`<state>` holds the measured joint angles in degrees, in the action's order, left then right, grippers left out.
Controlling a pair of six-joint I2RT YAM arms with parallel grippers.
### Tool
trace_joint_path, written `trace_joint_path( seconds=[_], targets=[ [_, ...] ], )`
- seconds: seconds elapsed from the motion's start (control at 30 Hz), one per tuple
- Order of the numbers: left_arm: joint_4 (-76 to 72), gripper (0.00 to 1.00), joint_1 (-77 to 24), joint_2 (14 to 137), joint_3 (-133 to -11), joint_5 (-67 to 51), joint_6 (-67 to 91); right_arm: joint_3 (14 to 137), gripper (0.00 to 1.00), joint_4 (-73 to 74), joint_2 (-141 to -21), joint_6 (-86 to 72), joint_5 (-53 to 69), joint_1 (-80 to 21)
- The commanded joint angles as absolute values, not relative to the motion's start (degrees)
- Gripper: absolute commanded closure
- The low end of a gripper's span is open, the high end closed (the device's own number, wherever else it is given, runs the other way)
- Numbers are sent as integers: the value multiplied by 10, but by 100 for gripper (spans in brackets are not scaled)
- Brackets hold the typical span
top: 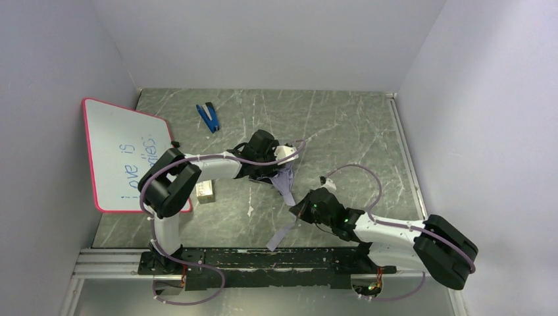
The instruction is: Put away the umbrella
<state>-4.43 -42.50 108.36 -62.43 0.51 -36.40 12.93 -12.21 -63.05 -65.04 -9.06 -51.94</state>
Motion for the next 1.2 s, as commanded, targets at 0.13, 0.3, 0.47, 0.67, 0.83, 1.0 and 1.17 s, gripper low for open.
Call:
trace_joint_path(
  seconds=[0.13, 0.3, 0.47, 0.67, 0.83, 1.0, 1.17],
  targets=[
    [-25, 95, -411, 1095, -614, 45, -371, 96, 100, -75, -641, -646, 68, -500],
    [-40, 95, -411, 1097, -613, 63, -360, 95, 100, -113, -663, -628, 138, -497],
    [-53, 95, -414, 1105, -615, 78, -355, 84, 100, -137, -661, -608, 168, -497],
    [-53, 95, -420, 1112, -614, 82, -359, 75, 100, -173, -636, -585, 221, -497],
    [-51, 95, -423, 1115, -615, 82, -360, 72, 100, -126, -577, -571, 239, -497],
    [-50, 95, -424, 1117, -616, 86, -361, 55, 96, -82, -526, -570, 258, -497],
    [-49, 95, -424, 1120, -618, 88, -361, 39, 90, -59, -501, -573, 259, -498]
  ],
)
